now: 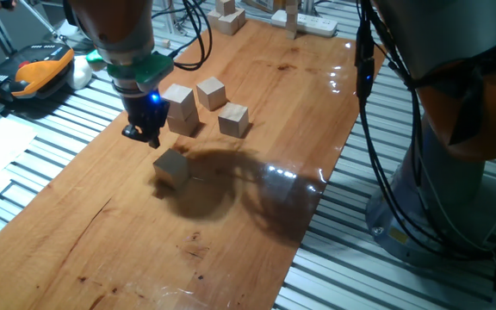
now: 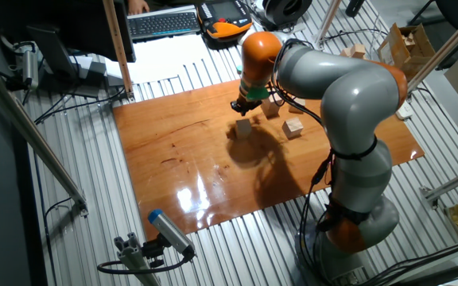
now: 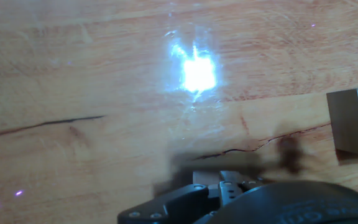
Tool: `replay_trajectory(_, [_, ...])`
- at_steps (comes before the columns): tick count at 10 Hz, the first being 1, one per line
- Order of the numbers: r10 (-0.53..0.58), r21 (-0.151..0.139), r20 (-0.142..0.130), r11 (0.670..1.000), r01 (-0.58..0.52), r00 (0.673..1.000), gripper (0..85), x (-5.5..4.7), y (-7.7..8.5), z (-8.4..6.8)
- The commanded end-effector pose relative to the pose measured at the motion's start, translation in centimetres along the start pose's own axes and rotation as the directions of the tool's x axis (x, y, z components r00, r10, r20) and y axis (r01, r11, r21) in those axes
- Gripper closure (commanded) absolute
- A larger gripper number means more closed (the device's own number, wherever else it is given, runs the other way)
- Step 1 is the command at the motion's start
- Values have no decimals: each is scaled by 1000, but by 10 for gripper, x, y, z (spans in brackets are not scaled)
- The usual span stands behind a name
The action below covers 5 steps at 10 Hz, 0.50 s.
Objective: Stack the blocks in a vertical line of five
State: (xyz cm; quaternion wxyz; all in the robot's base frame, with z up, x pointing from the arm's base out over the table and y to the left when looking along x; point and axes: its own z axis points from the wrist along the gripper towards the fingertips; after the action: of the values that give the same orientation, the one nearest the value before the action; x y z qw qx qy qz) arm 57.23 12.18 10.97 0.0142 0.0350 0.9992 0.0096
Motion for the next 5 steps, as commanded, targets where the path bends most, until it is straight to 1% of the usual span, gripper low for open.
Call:
replay_trajectory(1, [-8,-9,0,1000,8,1000,850,1,1,1])
replay_trajectory(2, [-5,-22,3,1000,5,1000,850,3,3,3])
replay_trajectory(4, [13,-23,4,1000,-13,1000,850,6,6,6])
replay_trajectory(5, [35,-24,1,999,-35,999,850,6,6,6])
